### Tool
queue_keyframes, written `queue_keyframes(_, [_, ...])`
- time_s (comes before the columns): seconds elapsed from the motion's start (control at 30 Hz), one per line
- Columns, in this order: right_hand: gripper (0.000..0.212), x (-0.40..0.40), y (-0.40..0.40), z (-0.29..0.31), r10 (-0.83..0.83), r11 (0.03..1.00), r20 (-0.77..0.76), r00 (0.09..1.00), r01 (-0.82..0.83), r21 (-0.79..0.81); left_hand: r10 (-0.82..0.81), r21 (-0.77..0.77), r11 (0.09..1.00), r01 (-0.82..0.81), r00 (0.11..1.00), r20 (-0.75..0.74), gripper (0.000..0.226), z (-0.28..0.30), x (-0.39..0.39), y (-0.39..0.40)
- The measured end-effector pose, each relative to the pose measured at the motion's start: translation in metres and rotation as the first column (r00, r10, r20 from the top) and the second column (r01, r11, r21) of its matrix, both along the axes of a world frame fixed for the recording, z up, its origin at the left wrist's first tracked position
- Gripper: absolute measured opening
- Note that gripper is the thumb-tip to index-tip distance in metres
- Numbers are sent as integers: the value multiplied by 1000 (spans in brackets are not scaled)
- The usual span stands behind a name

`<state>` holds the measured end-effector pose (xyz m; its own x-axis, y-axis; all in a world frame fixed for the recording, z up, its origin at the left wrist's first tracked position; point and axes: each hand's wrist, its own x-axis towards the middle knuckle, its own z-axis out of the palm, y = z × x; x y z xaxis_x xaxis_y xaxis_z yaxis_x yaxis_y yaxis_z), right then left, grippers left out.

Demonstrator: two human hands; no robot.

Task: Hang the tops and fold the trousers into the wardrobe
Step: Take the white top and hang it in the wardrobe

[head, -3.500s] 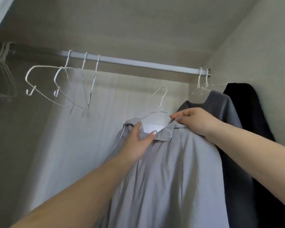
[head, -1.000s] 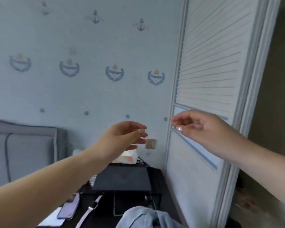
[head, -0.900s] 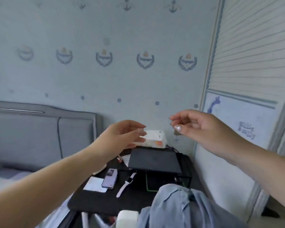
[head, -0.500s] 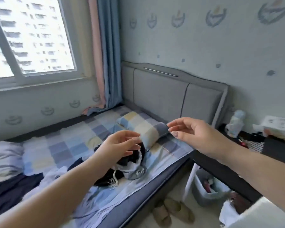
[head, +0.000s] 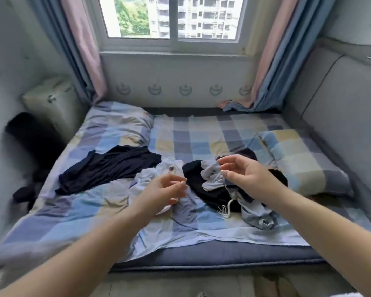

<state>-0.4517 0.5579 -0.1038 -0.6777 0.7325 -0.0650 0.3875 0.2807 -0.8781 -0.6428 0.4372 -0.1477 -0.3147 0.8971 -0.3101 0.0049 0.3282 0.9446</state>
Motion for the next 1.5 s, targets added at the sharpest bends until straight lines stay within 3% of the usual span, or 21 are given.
queue_keyframes(0.17, [19, -47, 54, -38, 90, 992, 5, 996, -89, -86, 203, -128, 972, -198, 979, 25, 7, -45, -30, 21])
queue_keyframes(0.3, [16, -90, 92, -78, 114, 976, 53, 992, -101, -194, 415, -258, 887, -384, 907, 78, 8, -87, -57, 25])
queue_keyframes(0.5, [19, -148, 126, -138, 100, 954, 164, 981, -48, -296, 547, -378, 796, -473, 829, 116, 8, -134, -113, 42])
queue_keyframes(0.73, [26, -243, 184, -226, -87, 924, 275, 958, 181, -338, 492, -429, 807, -405, 863, 111, 8, -208, -218, 105])
queue_keyframes(0.97, [28, -291, 200, -367, -176, 866, 399, 900, 334, -373, 355, -468, 845, -258, 926, 130, 6, -323, -280, 181])
queue_keyframes(1.1, [35, -317, 230, -444, -142, 918, 441, 886, 285, -276, 273, -443, 873, -203, 957, 101, 7, -396, -277, 213])
queue_keyframes(1.27, [43, -349, 263, -535, -26, 963, 495, 869, 155, -220, 160, -351, 919, -180, 983, -85, 15, -484, -267, 237])
queue_keyframes(1.37, [44, -359, 272, -583, 3, 965, 463, 887, 119, -235, 65, -250, 962, -111, 980, -187, 23, -513, -261, 250])
queue_keyframes(1.5, [54, -360, 274, -605, 19, 979, 504, 863, 86, -185, 1, -211, 976, -61, 962, -272, 34, -522, -261, 264])
